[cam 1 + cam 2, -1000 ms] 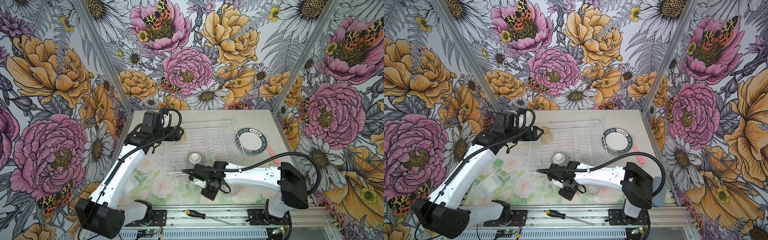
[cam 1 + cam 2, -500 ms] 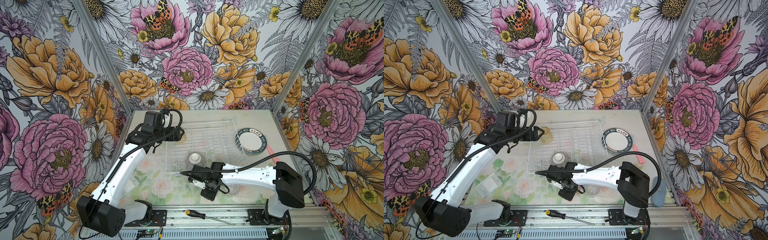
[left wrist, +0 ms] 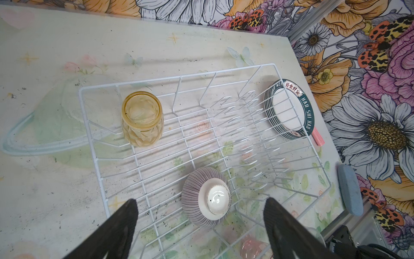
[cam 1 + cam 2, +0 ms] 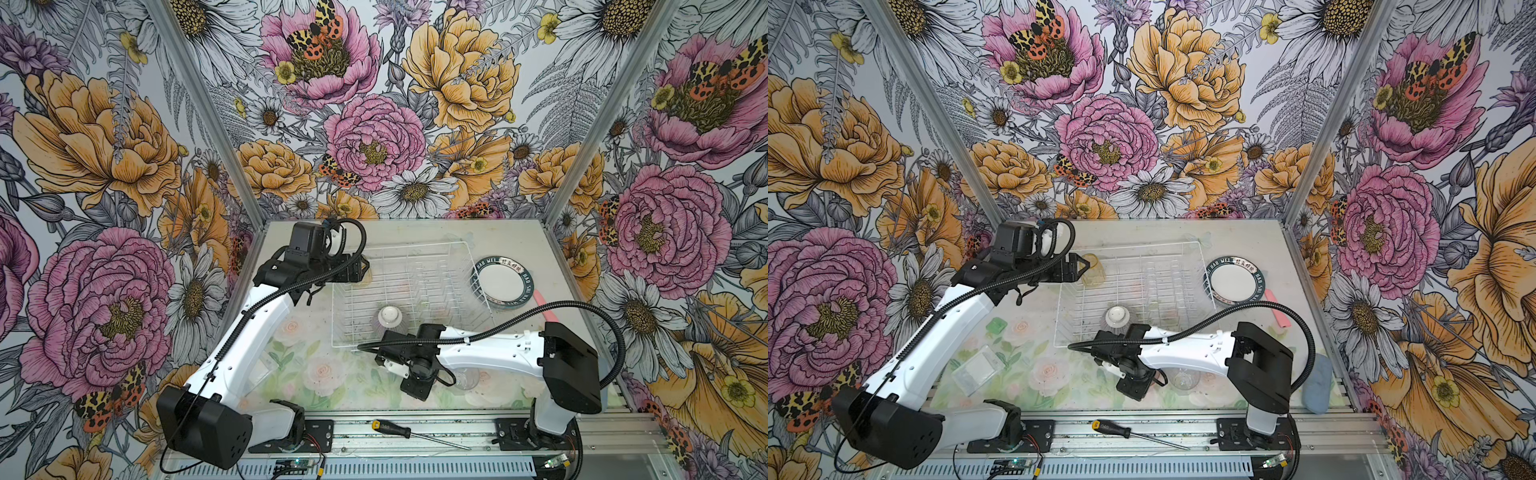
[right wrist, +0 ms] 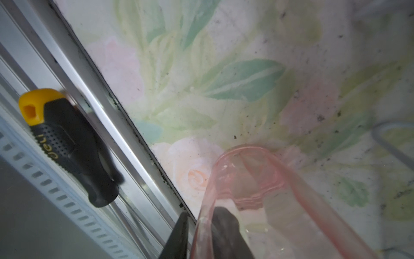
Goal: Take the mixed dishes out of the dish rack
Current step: 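Lower the pink glass onto the table near the front edge with the right gripper, then close the left gripper on the amber glass while the right gripper withdraws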
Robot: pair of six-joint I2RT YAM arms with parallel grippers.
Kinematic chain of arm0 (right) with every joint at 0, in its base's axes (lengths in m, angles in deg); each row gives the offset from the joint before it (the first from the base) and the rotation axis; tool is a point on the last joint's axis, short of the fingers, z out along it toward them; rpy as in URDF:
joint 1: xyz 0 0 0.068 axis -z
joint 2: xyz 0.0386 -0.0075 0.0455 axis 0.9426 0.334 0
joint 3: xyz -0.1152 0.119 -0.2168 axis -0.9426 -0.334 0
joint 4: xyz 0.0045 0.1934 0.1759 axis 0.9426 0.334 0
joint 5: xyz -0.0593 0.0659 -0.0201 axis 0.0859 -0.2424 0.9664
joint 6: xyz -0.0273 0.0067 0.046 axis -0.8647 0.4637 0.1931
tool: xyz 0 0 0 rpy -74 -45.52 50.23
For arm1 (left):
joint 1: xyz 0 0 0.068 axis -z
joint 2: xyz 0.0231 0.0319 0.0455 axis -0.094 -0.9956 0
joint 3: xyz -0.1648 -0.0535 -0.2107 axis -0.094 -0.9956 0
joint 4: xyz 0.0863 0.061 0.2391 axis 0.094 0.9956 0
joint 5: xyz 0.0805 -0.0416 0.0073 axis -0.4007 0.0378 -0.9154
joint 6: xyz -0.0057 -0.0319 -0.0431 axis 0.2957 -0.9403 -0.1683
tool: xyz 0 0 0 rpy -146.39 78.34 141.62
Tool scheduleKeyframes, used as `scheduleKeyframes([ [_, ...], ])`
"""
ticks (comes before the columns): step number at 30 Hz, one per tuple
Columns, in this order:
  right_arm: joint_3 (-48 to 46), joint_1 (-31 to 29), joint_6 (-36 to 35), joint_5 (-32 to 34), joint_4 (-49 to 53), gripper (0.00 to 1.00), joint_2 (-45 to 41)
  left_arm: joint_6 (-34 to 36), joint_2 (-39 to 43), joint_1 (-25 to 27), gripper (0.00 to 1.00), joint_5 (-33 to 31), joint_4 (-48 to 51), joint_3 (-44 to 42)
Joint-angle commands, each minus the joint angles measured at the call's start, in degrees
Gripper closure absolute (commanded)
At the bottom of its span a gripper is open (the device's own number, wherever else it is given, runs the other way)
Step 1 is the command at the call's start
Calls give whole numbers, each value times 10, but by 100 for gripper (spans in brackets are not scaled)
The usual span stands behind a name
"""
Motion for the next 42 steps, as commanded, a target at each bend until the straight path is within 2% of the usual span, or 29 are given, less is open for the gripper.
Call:
scheduleKeyframes([
  [1,5,2,-2,16,-6,68,-5,13,-11,-5,10,-12,20,4],
  [6,12,4,2,17,-5,56,-36,23,-29,11,10,-64,55,19],
  [10,25,11,5,14,-4,46,-78,24,-48,24,8,-83,62,26],
  [17,46,36,12,-13,-3,38,-171,32,-91,40,6,-117,66,44],
  [24,68,75,12,-38,-4,36,-225,52,-166,36,2,-161,66,89],
  [36,56,123,4,-6,-4,36,-262,77,-333,-1,2,-146,75,202],
  [42,50,141,-1,7,-5,36,-274,87,-390,-4,2,-144,100,254],
])
